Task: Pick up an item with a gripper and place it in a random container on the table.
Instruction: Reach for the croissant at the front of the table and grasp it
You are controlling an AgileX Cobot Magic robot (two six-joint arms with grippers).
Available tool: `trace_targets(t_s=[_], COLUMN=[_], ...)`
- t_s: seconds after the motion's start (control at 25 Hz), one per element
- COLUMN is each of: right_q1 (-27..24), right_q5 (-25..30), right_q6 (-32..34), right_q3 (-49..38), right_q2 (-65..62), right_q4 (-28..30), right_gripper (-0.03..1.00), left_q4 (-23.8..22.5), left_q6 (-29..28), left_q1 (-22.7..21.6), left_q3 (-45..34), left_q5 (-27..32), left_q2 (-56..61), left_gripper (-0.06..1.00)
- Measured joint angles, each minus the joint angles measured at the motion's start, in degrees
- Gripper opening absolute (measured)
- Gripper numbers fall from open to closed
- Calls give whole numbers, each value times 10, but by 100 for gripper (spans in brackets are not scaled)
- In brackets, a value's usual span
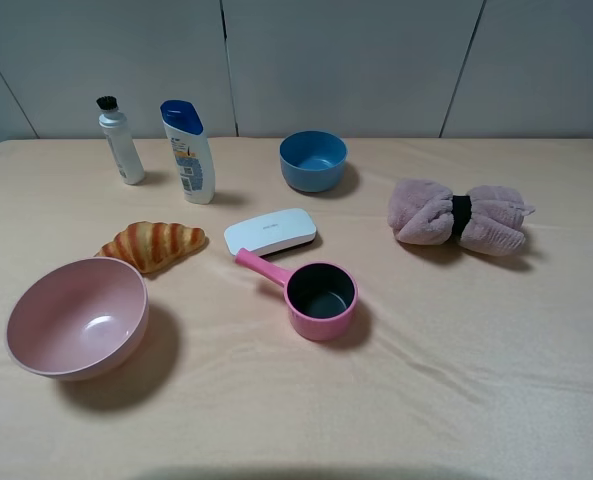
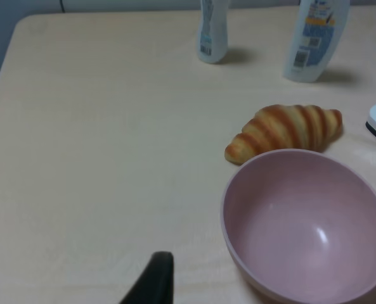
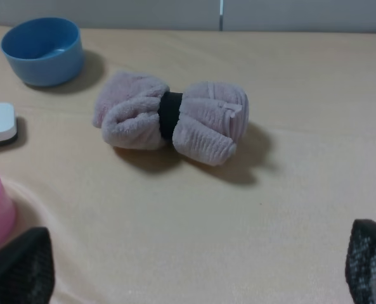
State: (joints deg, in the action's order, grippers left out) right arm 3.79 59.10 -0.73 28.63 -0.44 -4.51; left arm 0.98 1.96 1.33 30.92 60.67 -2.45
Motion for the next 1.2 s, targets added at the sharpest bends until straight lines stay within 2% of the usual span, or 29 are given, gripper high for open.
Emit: trace_targets(t_s=[0.48, 0.8, 1.2], right_q1=[0, 0, 0], right_q5=[0, 0, 0], right_q6=[0, 0, 0], right_q3=[0, 0, 0], right_q2=[0, 0, 0], right_q4=[0, 0, 0], right_gripper=[69, 69, 69], left_q4=[19, 39, 42], left_q6=[5, 71, 128], left_q1=[0, 0, 0], left_q3=[80, 142, 209], left_q5=[-2, -3, -5], left_q2=[-208, -342, -470], left_gripper=[100, 100, 100])
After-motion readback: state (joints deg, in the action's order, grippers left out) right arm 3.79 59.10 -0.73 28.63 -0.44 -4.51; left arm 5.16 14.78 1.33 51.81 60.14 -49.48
